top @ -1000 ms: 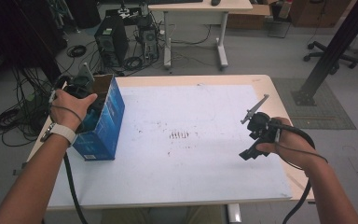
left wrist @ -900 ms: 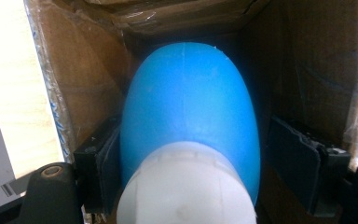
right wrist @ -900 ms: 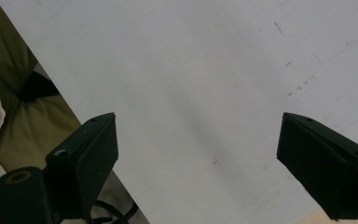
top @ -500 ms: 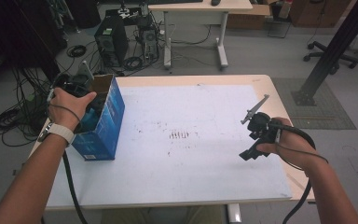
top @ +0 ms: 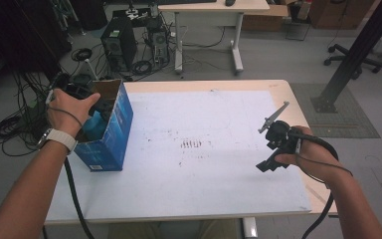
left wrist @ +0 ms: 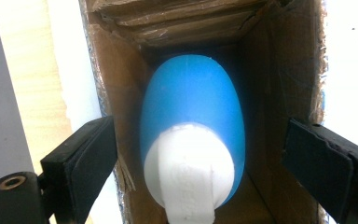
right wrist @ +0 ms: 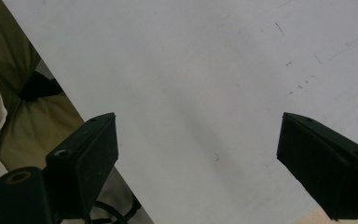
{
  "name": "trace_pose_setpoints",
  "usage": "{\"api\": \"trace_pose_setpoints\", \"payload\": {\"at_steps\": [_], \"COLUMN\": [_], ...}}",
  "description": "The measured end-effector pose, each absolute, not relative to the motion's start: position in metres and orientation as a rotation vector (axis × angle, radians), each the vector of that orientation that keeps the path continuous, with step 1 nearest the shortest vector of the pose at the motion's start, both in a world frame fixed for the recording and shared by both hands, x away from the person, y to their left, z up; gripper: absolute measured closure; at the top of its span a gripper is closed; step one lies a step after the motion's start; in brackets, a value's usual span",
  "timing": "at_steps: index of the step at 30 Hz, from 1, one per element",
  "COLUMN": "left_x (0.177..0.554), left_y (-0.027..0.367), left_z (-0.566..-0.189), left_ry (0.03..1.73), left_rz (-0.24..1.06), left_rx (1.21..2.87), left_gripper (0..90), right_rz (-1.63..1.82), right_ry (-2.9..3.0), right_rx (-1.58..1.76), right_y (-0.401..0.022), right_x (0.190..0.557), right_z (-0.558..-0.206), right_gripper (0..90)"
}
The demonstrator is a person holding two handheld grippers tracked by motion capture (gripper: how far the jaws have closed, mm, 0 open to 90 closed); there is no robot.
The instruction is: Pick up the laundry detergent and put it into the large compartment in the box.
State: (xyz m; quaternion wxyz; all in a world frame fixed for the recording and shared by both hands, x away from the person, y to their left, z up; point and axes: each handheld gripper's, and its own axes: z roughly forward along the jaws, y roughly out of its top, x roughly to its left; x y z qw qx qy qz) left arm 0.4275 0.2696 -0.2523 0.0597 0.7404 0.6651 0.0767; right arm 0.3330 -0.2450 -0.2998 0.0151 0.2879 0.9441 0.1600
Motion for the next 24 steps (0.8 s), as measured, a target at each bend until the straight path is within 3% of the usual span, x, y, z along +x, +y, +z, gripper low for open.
{"api": "trace_pose_setpoints", "payload": {"at_steps": [24], "left_x": [0.426], "left_y": [0.273], "left_z": [-0.232], "left_ry": [1.951], "left_rz": [0.255], "left_rx": [2.244], "left_gripper": [9.6], "right_rz": [0.497], "right_ry": [2.935], "right_rx": [0.896], "right_y": [-0.244], "right_x": [0.333], "right_z": [-0.297], "right_gripper": [12.6]}}
